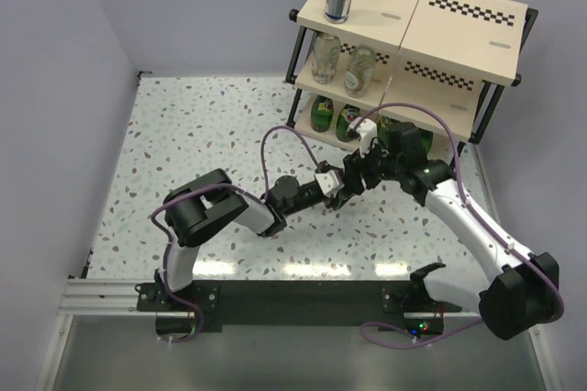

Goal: Place and organize the beverage onto the shelf
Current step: Pick up the drink from the center of the board.

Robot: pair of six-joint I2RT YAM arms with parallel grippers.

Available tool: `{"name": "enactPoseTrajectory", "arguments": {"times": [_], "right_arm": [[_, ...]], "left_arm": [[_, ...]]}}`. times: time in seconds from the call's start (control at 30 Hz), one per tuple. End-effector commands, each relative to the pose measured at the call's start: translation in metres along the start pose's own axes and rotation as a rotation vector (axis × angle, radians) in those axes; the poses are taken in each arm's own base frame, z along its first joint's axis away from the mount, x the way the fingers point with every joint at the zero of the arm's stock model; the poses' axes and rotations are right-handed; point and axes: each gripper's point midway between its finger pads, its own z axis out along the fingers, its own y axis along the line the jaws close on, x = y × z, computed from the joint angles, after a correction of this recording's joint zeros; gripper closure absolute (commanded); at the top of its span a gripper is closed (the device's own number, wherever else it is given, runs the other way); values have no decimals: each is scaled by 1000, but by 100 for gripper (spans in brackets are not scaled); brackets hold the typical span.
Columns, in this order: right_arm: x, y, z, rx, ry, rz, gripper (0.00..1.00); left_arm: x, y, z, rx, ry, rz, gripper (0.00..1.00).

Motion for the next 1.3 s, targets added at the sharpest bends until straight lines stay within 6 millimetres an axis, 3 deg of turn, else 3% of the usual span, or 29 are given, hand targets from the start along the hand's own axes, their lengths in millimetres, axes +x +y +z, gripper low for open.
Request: {"name": "enactPoseTrajectory", "arguments": {"times": [0.0, 0.03, 0.1, 0.17, 0.23, 0.27, 0.3, 0.37, 0.4, 0.43, 0.47, 0.57, 0.67, 0.73, 0.77, 0.83, 0.87, 0.93, 0.97, 1.03, 1.13, 1.2, 1.23, 1.27], "right_arm": [[-51, 13, -26, -46, -172, -37, 30], [-53, 14, -30, -48, -179, -45, 14], [-56, 11, -37, -35, -191, -71, 2], [-64, 4, -54, -17, -214, -72, 1], [-73, 3, -74, -27, -261, -67, 1], [-72, -8, -81, 7, -270, -46, 1], [-72, -12, -84, 22, -275, -46, 1], [-66, -21, -86, 61, -268, -45, 1], [-63, -23, -84, 68, -260, -41, 1], [-61, -27, -83, 84, -254, -41, 1], [-60, -28, -82, 89, -253, -42, 1], [-52, -32, -77, 96, -232, -48, 1], [-45, -33, -71, 92, -220, -52, 1], [-42, -34, -69, 96, -213, -52, 1], [-41, -35, -68, 97, -212, -51, 1], [-39, -36, -65, 97, -203, -48, 1], [-38, -36, -65, 95, -201, -48, 1], [-37, -36, -63, 90, -197, -53, 1], [-35, -36, -62, 84, -193, -53, 1], [-34, -33, -61, 67, -190, -57, 1], [-34, -31, -61, 54, -191, -58, 1], [-35, -30, -61, 50, -193, -61, 1], [-33, -30, -60, 49, -188, -60, 1], [-34, -30, -60, 48, -191, -61, 1]], "left_arm": [[-72, 16, -5, -78, -237, 23, 100], [-72, 18, -7, -84, -235, 16, 100], [-77, 20, -13, -105, -232, 12, 100], [-73, 23, -22, -126, -210, 10, 100], [-82, 31, -31, -151, -218, 11, 100], [-77, 31, -37, -155, -195, 8, 100], [-88, 37, -42, -176, -209, 9, 100], [-85, 41, -51, -190, -172, 12, 100], [-102, 49, -57, -220, -196, 17, 100], [-100, 51, -59, -231, -165, 12, 100], [-120, 58, -63, -250, -190, 15, 100], [-137, 81, -57, -347, -103, -29, 100], [-186, 102, -56, -401, -111, -48, 100], [-196, 109, -55, -423, -76, -53, 100], [-225, 116, -52, -432, -114, -49, 100], [-235, 122, -48, -440, -80, -51, 100], [-263, 130, -45, -448, -122, -45, 100], [-278, 134, -40, -438, -115, -44, 100], [-302, 142, -36, -445, -153, -37, 100], [-315, 147, -31, -432, -159, -59, 100], [-360, 158, -23, -419, -223, -59, 100], [-361, 164, -13, -419, -213, -60, 100], [-380, 165, -12, -417, -232, -55, 100], [-374, 168, -2, -414, -211, -59, 100]]}}
